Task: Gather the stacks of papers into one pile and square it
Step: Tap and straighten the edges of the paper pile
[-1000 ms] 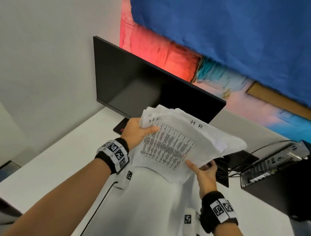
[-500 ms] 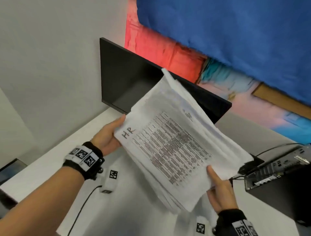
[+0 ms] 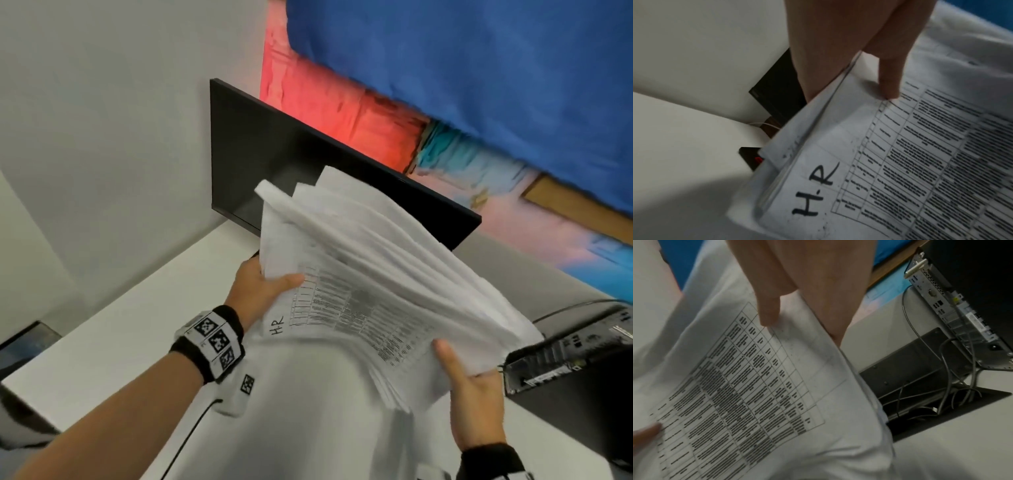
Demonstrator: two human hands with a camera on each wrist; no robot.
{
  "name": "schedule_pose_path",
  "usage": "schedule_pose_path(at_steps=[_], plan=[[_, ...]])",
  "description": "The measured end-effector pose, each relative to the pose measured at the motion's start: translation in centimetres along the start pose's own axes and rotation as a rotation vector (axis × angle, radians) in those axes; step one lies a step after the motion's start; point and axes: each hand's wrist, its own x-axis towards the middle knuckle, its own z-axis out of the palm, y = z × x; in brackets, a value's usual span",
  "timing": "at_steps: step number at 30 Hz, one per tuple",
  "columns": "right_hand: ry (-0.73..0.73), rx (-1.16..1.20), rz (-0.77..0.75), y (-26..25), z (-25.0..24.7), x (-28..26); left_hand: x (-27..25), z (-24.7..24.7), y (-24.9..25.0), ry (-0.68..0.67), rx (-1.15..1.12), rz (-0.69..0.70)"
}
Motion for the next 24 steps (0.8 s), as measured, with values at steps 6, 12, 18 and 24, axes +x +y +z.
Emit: schedule_pose_path(at_steps=[6,12,18,24], plan=[[-0.086,-0.122,0.242,7.9,-0.3,0.3,-0.1,-1.3,-3.3,-0.096,0.182,-0.097],[-0.034,-0.141,0.290,9.2,-0.7,2.0,0.3,-0.9,-4.4,-0.099,0.162,-0.170],[-0.113,-0.105,0.406,8.8,-1.1,2.8,1.0,-1.0,-2.1,-0.136,0.048,-0.072],[-0.098,-0.114,0.430,9.8,-1.4,3.3,2.9,-0.4,2.0,-0.054,0.197,0.222]])
